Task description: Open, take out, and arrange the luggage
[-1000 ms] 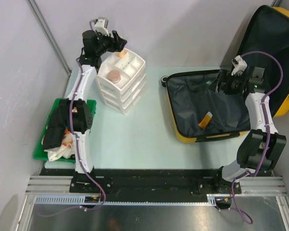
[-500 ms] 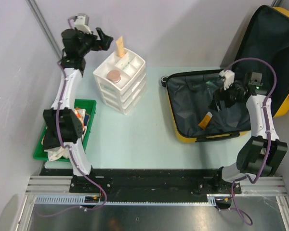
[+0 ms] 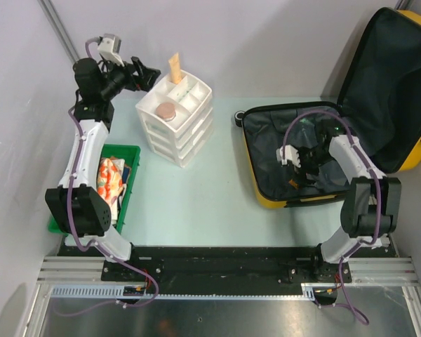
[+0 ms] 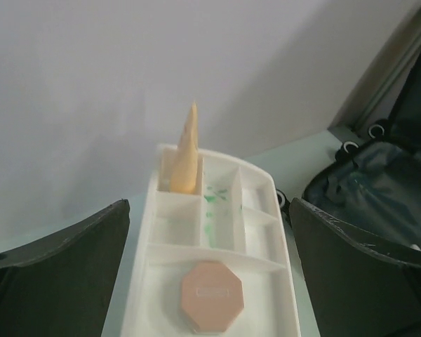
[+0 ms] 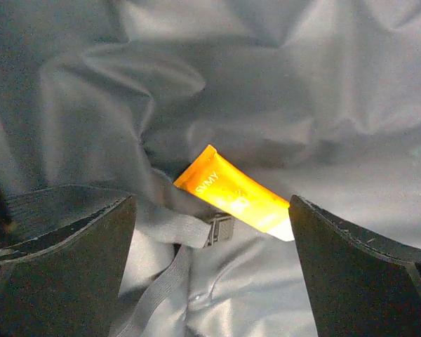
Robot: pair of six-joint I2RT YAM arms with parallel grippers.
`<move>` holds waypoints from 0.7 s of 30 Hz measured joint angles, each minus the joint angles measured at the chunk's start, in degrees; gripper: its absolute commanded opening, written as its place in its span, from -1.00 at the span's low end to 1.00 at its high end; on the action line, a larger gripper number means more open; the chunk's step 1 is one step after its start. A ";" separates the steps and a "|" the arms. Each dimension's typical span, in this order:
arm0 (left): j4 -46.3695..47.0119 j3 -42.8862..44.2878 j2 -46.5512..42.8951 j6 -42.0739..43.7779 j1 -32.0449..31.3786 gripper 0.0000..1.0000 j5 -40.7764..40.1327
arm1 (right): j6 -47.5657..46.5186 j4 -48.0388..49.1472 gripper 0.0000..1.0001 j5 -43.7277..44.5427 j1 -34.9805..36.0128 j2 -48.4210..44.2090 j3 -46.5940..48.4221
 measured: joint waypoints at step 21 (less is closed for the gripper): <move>-1.36 -8.11 -5.35 -1.09 0.00 0.99 3.02 | -17.77 10.58 -0.44 10.40 0.66 15.87 -0.59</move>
